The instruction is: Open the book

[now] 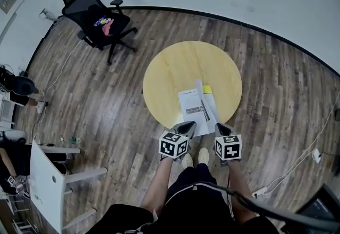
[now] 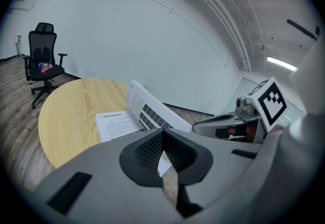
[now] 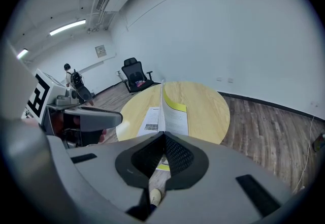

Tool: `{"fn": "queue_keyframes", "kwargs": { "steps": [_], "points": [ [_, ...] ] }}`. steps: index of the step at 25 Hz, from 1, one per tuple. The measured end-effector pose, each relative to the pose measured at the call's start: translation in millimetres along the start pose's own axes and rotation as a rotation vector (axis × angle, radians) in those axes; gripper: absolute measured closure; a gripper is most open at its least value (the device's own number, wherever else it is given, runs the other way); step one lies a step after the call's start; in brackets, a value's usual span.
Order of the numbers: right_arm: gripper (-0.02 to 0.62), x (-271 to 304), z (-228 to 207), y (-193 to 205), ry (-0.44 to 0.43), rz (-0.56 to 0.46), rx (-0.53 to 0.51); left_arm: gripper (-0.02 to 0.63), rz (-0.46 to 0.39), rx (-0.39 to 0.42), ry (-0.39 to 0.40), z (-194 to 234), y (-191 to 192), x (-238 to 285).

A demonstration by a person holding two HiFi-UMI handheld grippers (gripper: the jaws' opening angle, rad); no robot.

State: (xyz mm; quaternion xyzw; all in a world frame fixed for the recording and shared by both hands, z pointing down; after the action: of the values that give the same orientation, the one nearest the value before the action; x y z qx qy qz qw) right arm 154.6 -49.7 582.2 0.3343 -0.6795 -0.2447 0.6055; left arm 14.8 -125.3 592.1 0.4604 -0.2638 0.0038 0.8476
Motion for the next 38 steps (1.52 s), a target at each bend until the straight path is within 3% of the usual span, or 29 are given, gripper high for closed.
{"fn": "queue_keyframes", "kwargs": {
  "steps": [22, 38],
  "points": [
    [0.586, -33, -77, -7, 0.136, -0.048, 0.114, 0.607, 0.045, 0.078, 0.091, -31, -39, 58],
    [0.586, -30, -118, 7, 0.169, -0.037, 0.184, 0.607, 0.105, 0.117, 0.132, -44, -46, 105]
  ]
}}
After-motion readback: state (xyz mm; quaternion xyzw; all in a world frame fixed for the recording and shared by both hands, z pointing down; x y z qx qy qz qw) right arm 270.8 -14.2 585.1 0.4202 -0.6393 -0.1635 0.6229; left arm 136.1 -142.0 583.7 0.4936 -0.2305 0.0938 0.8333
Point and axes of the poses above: the fingertips, and each gripper's own axes: x forward along the fingers, z to its left, y out of its underside, the point moved 6 cm from there along -x, backward along the fingers, and after that the axes turned 3 degrees about -z, right-handed, at the moved point
